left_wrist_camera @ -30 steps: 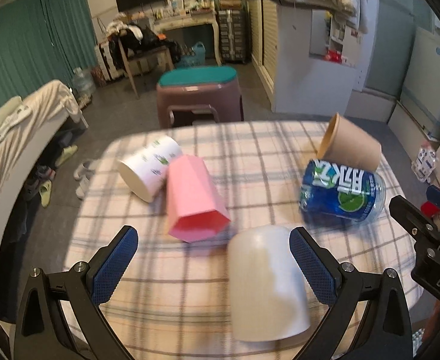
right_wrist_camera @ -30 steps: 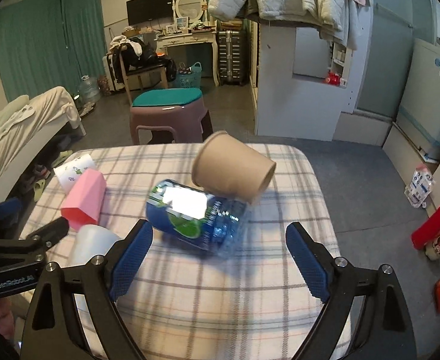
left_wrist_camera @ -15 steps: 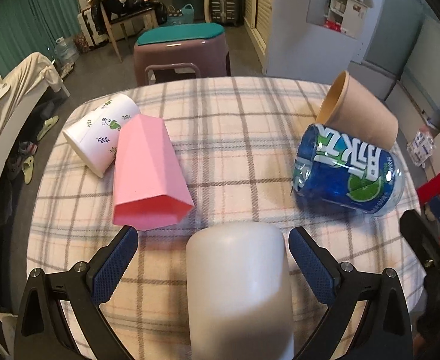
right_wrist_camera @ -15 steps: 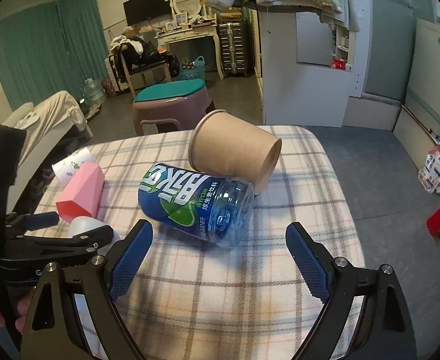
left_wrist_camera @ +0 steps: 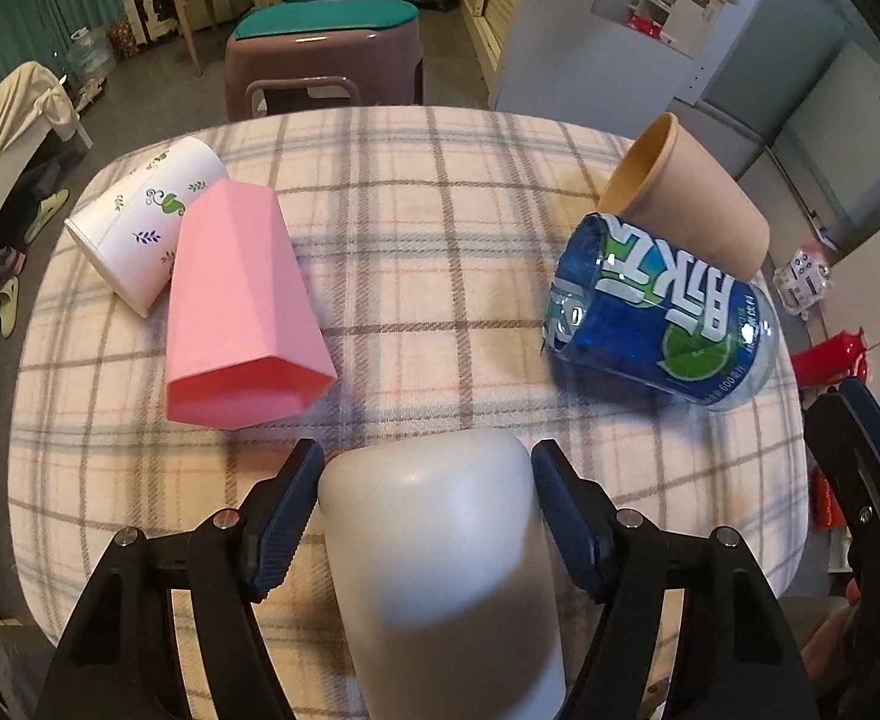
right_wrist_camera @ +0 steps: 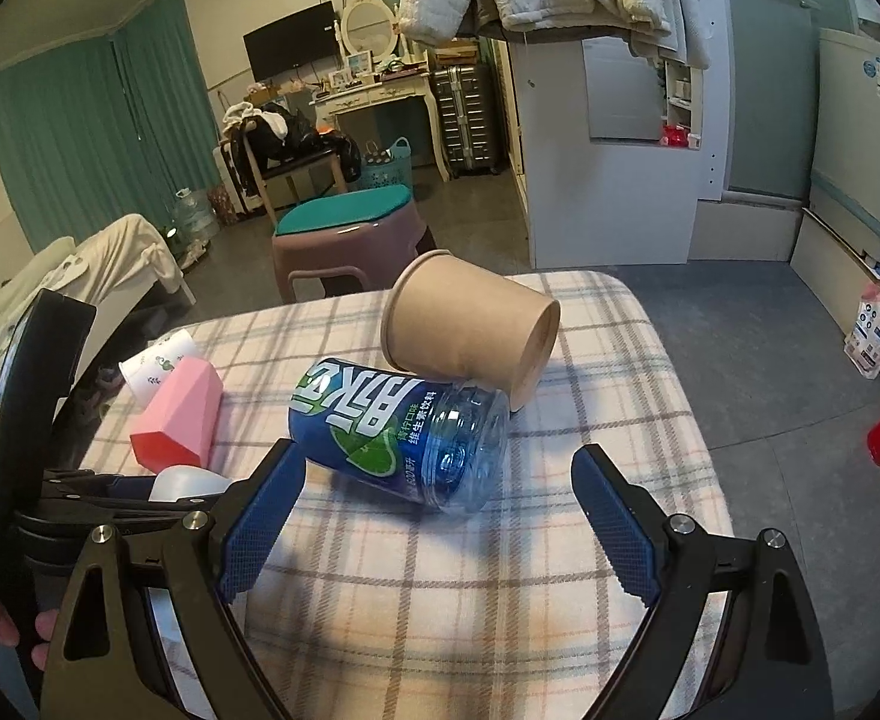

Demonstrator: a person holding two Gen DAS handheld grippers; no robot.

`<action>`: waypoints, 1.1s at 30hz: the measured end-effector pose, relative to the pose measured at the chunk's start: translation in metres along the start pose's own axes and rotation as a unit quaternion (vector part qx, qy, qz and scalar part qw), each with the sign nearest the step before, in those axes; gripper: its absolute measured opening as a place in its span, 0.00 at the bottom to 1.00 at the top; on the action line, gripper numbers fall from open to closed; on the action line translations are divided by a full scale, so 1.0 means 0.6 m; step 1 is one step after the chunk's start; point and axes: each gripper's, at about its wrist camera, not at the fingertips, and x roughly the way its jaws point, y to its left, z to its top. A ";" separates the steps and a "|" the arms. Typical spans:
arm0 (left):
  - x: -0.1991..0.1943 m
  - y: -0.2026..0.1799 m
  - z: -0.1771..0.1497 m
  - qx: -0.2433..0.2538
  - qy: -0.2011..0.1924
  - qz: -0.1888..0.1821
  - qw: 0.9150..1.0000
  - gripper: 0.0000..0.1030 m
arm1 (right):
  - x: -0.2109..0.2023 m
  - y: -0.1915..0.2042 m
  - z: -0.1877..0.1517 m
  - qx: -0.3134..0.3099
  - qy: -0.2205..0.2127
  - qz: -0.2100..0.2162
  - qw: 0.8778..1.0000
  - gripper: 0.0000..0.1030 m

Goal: Flip cup upside down
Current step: 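Pass the white cup from the right gripper into the left gripper, then lower the white cup with the left gripper, rim down, onto the table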

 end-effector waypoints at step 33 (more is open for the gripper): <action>-0.086 -0.034 0.006 0.054 -0.161 0.062 0.983 0.70 | -0.005 -0.016 -0.012 0.012 0.000 -0.006 1.000 0.88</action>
